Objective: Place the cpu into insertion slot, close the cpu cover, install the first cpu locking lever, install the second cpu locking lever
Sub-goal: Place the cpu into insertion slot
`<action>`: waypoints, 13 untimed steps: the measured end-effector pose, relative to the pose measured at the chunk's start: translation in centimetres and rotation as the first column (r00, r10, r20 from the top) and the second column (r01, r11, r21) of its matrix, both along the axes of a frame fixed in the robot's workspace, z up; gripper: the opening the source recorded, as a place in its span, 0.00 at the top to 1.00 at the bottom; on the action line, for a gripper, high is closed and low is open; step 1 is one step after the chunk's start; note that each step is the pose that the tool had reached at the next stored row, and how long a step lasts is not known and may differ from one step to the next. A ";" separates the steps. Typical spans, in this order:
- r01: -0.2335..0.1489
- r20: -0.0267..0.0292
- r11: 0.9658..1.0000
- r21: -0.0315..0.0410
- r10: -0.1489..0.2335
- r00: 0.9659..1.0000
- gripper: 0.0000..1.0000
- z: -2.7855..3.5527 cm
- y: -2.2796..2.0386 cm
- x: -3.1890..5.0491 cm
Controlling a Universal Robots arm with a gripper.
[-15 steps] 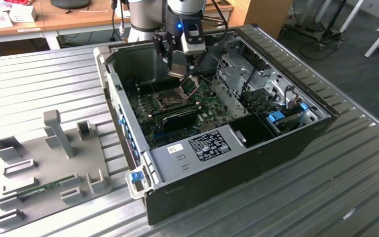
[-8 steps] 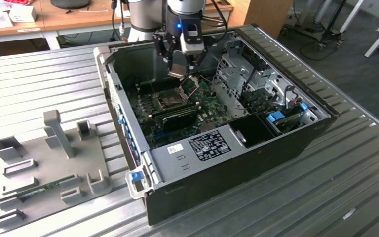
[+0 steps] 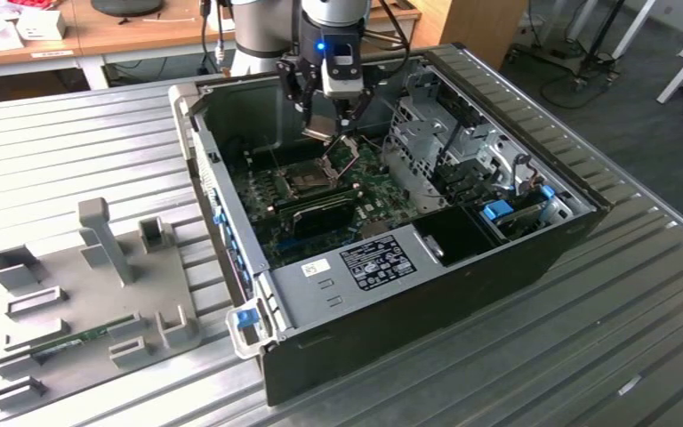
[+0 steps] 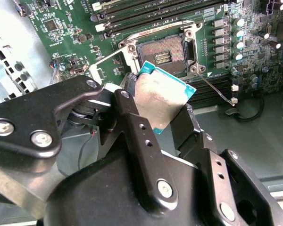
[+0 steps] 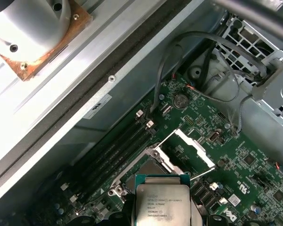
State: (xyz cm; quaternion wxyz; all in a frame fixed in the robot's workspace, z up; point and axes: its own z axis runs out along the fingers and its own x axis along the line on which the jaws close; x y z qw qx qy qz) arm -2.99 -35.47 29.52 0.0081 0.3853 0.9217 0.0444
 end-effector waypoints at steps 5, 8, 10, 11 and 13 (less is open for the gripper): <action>0.000 0.000 1.000 0.000 0.000 1.000 0.46 0.00 0.00 0.00; 0.000 0.000 1.000 0.000 0.000 1.000 0.46 0.00 0.00 0.00; 0.000 0.000 1.000 0.000 0.000 1.000 0.46 0.00 0.00 0.00; 0.000 0.000 1.000 0.000 0.000 1.000 0.46 0.00 0.00 0.00; 0.003 0.000 1.000 0.000 -0.003 1.000 0.46 0.00 0.00 0.00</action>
